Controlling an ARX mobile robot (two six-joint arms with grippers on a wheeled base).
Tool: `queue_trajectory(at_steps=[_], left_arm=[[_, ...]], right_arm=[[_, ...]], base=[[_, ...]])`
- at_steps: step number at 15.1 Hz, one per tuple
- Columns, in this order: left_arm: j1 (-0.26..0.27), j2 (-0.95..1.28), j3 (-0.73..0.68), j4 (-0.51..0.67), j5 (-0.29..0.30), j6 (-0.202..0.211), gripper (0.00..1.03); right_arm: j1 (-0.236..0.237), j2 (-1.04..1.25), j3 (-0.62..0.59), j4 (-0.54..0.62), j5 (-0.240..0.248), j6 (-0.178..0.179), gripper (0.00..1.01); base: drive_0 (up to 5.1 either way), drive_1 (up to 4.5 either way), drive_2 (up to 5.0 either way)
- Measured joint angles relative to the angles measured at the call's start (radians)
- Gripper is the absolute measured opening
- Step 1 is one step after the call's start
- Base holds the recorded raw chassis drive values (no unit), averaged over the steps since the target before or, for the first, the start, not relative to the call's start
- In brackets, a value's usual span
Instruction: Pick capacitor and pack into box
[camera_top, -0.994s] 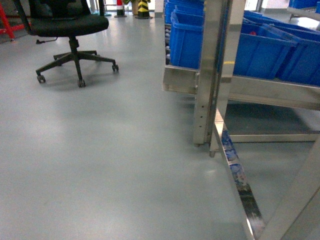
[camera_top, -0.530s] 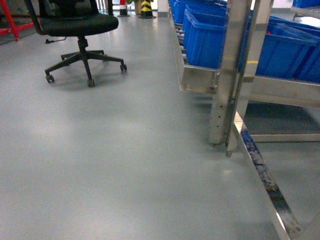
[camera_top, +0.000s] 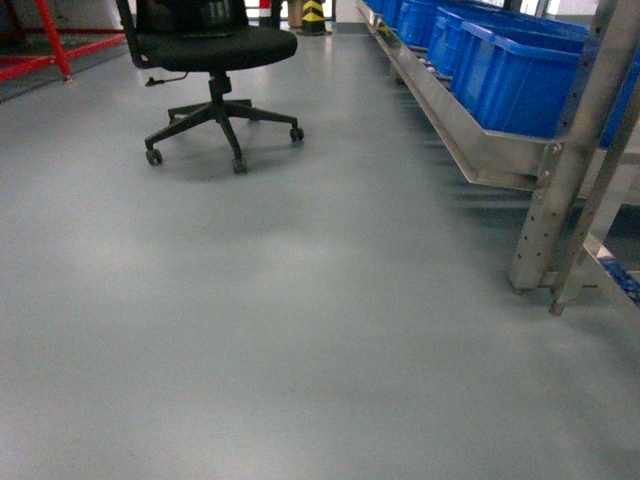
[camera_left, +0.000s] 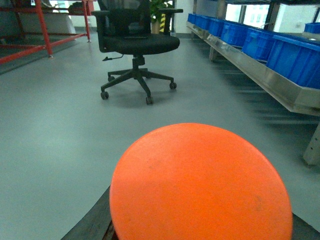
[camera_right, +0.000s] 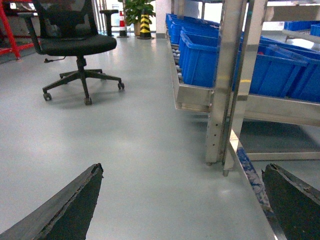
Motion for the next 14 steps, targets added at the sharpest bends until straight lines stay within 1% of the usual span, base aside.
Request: queue_trajectory(at_steps=[10, 14], left_arm=[[0.000, 0.000, 0.000, -0.002, 0.002, 0.000, 0.44], [0.000, 0.000, 0.000, 0.000, 0.002, 0.000, 0.44]], right_arm=[[0.000, 0.000, 0.000, -0.002, 0.000, 0.000, 0.98], [0.000, 0.000, 0.000, -0.004, 0.000, 0.000, 0.98]], base=[[-4.9, 3.36, 1.5], [-4.9, 2.59, 2.6]])
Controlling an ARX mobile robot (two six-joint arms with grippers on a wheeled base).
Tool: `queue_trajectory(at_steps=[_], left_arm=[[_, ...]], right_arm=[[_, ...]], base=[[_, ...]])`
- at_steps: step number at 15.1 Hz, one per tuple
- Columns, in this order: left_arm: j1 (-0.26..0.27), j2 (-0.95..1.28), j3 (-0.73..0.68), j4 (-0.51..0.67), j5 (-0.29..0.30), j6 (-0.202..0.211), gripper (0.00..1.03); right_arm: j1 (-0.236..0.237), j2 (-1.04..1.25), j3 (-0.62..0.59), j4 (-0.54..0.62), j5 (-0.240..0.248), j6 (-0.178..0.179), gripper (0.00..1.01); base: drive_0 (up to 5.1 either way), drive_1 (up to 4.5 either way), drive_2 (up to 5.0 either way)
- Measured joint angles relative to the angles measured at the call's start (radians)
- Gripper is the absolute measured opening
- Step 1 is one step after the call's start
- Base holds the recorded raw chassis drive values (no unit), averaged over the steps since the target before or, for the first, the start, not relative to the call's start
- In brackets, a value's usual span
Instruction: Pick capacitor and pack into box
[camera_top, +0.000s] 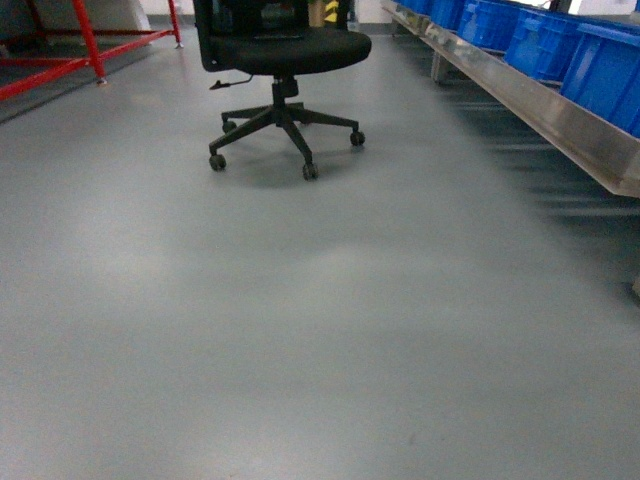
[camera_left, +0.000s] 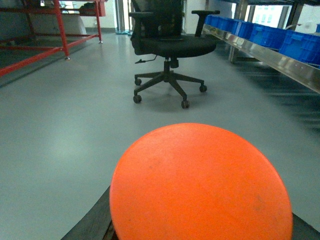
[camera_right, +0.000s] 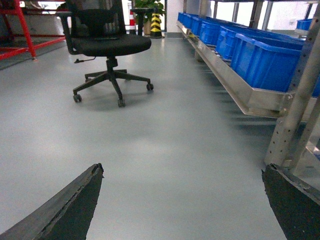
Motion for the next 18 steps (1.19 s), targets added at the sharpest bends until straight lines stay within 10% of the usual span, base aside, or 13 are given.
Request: queue_trajectory(at_steps=[18], left_arm=[[0.000, 0.000, 0.000, 0.000, -0.002, 0.000, 0.44]], right_arm=[[0.000, 0.000, 0.000, 0.003, 0.000, 0.000, 0.98]], base=[[-5.0, 2.42, 2.4]])
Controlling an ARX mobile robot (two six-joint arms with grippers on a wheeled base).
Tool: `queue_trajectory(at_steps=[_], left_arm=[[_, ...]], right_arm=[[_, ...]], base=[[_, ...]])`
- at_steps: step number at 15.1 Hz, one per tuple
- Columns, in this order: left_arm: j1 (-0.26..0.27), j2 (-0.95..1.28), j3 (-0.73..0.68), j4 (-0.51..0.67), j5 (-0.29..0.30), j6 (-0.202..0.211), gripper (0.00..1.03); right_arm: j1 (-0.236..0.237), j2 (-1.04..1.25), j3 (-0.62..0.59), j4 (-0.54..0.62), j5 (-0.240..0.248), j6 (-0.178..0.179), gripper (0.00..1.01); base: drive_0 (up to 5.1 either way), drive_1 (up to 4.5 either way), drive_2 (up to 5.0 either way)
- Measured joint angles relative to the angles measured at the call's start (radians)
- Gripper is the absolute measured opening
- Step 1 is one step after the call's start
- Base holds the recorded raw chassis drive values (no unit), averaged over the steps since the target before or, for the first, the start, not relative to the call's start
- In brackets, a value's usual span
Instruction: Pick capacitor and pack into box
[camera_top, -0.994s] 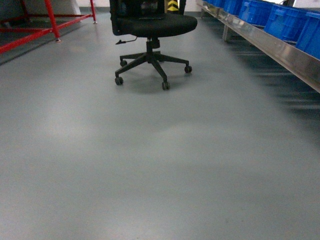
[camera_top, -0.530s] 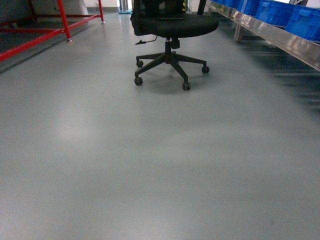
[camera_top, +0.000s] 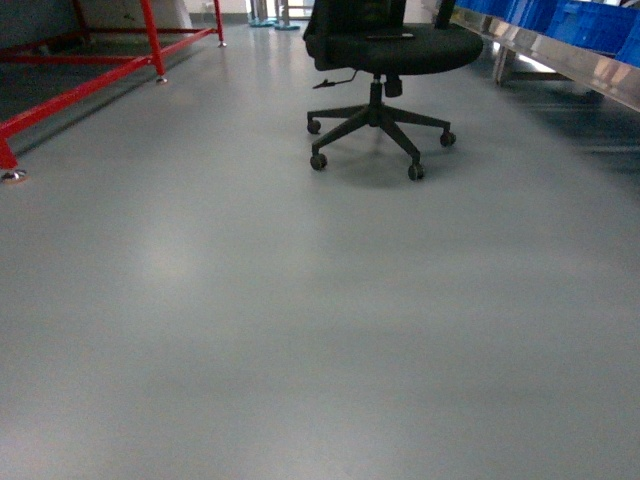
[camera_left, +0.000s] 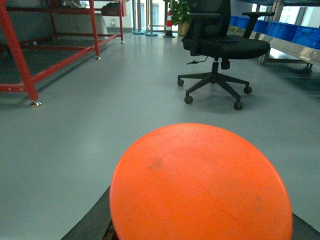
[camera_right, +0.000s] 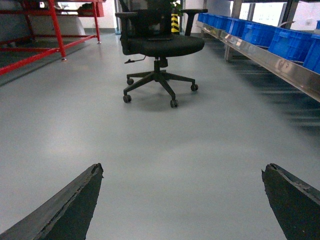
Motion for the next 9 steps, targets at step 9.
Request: queue_trajectory(at_steps=[9], left_arm=[[0.000, 0.000, 0.000, 0.000, 0.001, 0.000, 0.44]], right_arm=[[0.000, 0.000, 0.000, -0.004, 0.000, 0.000, 0.98]], base=[[-4.9, 2.51, 2.5]])
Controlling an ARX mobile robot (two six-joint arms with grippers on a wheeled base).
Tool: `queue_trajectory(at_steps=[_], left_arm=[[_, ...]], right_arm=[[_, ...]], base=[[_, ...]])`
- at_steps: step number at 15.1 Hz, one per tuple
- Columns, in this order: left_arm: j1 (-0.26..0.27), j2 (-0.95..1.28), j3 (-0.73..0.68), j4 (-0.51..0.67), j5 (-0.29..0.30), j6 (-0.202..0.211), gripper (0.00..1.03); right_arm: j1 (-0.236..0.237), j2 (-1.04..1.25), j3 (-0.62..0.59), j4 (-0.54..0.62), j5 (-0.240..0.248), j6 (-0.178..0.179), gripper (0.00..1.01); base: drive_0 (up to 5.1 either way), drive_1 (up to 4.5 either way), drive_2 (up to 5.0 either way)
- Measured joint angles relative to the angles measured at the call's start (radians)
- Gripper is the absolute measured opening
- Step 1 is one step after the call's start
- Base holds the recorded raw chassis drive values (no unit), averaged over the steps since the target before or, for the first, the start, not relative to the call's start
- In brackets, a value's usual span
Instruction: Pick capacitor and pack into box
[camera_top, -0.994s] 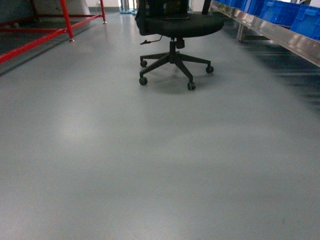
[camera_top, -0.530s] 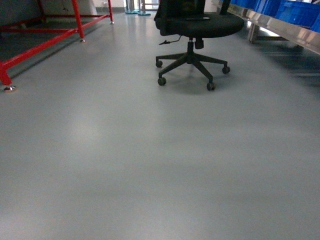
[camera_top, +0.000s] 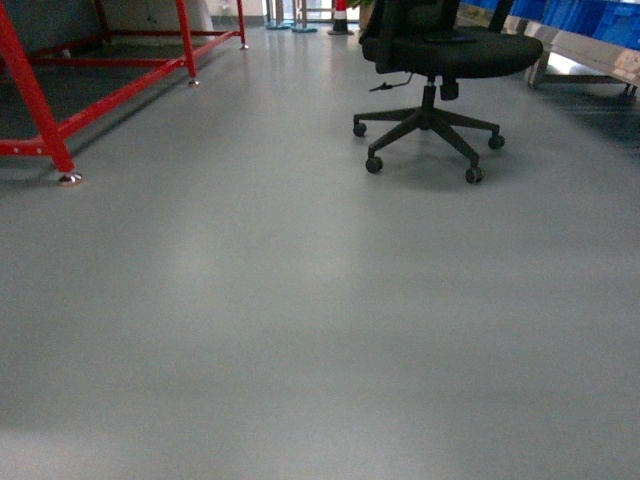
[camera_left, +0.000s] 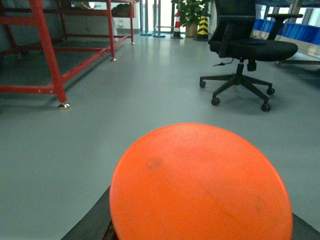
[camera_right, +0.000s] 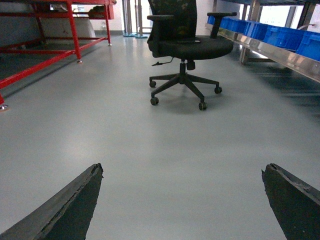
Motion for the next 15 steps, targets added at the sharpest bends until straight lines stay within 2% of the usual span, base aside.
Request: queue_trajectory(at_steps=[15], left_arm=[[0.000, 0.000, 0.000, -0.001, 0.000, 0.000, 0.44]], right_arm=[[0.000, 0.000, 0.000, 0.003, 0.001, 0.000, 0.98]], base=[[-5.0, 2.45, 2.4]])
